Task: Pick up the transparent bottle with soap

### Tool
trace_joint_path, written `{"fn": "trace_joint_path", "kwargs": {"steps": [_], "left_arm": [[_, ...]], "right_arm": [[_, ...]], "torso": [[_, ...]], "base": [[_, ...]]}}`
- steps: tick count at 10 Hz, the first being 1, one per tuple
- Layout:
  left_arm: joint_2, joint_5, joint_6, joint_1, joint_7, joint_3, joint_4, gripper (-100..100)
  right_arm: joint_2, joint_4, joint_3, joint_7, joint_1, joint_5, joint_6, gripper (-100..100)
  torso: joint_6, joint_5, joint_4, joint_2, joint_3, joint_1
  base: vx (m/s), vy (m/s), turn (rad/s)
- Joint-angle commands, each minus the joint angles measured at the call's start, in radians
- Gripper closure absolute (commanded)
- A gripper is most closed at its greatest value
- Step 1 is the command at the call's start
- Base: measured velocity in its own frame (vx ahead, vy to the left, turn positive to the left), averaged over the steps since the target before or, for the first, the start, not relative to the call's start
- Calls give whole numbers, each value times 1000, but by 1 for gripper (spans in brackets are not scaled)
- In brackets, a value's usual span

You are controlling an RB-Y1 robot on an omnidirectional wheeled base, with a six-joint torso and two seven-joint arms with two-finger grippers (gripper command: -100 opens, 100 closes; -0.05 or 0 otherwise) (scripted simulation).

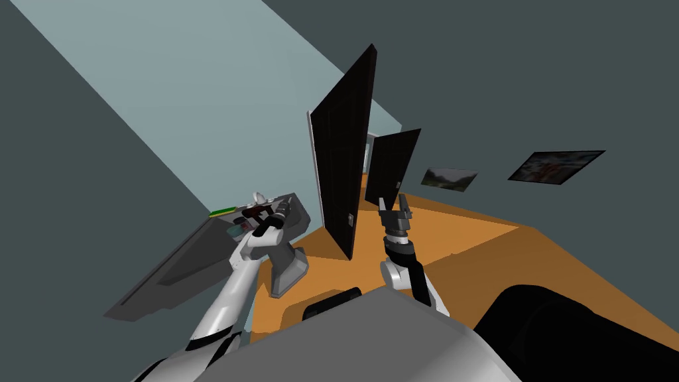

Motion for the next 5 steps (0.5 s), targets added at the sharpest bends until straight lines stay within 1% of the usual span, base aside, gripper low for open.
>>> {"fn": "trace_joint_path", "kwargs": {"steps": [1,2,3,4,5], "left_arm": [[-2,1,29,-36,-5,0,47,-100],[5,12,71,-74,-11,1,79,-100],[5,12,83,-89,-11,1,107,-100],[12,23,122,-125,-17,2,133,-100],[12,23,136,-140,-17,2,161,-100]], "right_arm": [[0,0,0,0,0,0,0,0],[0,0,0,0,0,0,0,0],[0,0,0,0,0,0,0,0],[0,0,0,0,0,0,0,0],[0,0,0,0,0,0,0,0]], "torso": [[0,0,0,0,0,0],[0,0,0,0,0,0],[0,0,0,0,0,0],[0,0,0,0,0,0],[0,0,0,0,0,1]], "base": [[-34,-13,12],[-39,-12,20],[-32,-8,9],[-29,-5,20],[-23,-2,15]]}}
